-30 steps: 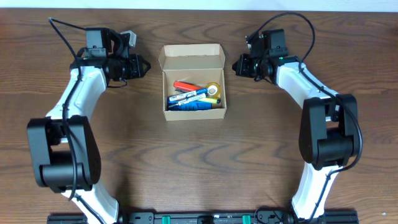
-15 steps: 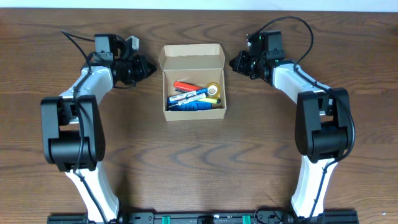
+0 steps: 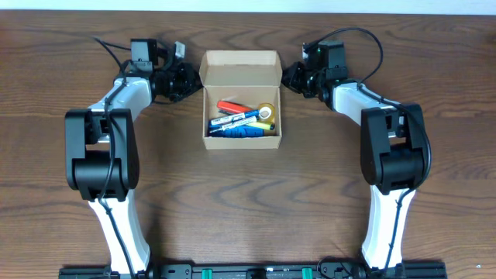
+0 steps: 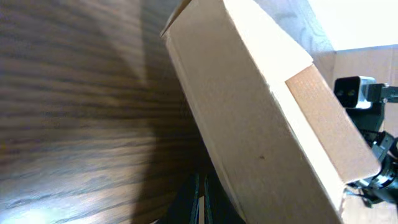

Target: Pack container

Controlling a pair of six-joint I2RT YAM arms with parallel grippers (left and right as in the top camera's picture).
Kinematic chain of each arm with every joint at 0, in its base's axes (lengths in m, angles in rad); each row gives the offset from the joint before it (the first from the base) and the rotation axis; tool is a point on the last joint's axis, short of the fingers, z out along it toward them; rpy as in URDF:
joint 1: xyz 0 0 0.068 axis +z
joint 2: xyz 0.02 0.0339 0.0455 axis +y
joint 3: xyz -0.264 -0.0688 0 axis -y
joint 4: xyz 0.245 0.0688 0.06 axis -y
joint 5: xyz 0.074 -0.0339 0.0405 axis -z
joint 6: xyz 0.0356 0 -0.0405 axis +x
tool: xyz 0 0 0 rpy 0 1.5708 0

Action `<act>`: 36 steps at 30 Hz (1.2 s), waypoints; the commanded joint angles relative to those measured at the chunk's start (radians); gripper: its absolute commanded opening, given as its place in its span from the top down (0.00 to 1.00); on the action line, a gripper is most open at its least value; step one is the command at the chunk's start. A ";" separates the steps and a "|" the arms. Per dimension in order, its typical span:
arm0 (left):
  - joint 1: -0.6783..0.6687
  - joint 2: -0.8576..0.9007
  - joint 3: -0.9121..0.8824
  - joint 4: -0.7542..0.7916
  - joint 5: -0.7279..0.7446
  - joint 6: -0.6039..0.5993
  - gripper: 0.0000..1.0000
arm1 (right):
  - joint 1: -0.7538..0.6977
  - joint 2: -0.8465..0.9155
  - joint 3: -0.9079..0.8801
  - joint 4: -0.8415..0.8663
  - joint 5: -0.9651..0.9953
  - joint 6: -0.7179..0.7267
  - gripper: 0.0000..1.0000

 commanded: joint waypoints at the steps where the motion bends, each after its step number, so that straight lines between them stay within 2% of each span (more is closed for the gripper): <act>1: 0.003 0.006 0.029 0.002 0.027 -0.005 0.94 | 0.010 0.018 0.006 0.031 -0.083 0.020 0.99; 8: 0.003 0.005 0.039 0.010 0.098 -0.004 0.94 | 0.004 0.018 0.006 0.066 -0.194 0.018 0.99; 12: 0.011 0.003 0.052 0.036 0.158 -0.003 0.94 | -0.011 0.018 0.006 0.168 -0.314 0.012 0.99; 16: 0.021 -0.016 0.066 0.041 0.160 -0.003 0.94 | -0.028 0.017 0.006 0.282 -0.397 0.029 0.99; 24: 0.023 -0.089 0.071 0.104 0.164 0.000 0.94 | -0.051 0.003 0.006 0.365 -0.500 0.035 0.99; 36: 0.022 -0.195 0.071 0.108 0.181 0.036 0.94 | -0.051 -0.057 0.008 0.371 -0.559 -0.018 0.98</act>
